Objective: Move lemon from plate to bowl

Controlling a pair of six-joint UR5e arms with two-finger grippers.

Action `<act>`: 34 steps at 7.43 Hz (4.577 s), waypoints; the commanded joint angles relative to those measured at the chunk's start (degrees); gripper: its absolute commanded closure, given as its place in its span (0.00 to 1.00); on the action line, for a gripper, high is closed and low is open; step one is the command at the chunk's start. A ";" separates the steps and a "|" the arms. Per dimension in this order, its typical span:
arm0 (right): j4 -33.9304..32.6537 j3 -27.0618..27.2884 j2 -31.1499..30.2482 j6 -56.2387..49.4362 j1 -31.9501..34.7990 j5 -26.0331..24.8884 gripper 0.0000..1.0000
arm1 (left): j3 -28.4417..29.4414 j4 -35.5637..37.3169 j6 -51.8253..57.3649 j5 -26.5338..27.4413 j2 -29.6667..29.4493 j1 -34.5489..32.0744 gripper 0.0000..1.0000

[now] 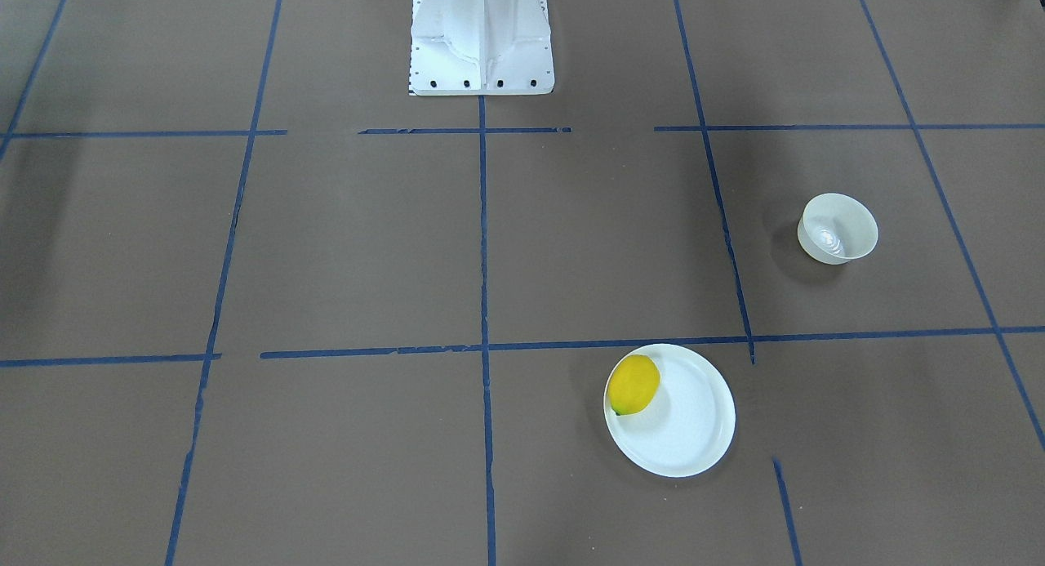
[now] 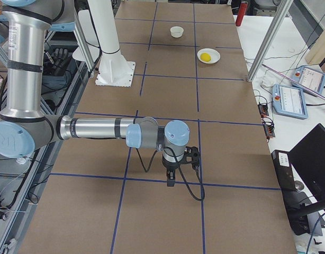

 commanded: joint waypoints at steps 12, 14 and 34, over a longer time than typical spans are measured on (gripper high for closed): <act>0.00 0.00 0.00 0.00 0.00 0.00 0.00 | 33.19 -23.76 -30.29 18.41 -43.59 33.73 0.00; 0.00 0.00 0.00 0.00 0.00 0.00 0.00 | 36.98 -26.69 -31.98 18.41 -45.08 34.43 0.00; 0.00 0.00 0.00 0.00 0.00 0.00 0.00 | -0.15 -15.62 -36.46 16.04 -13.52 29.25 1.00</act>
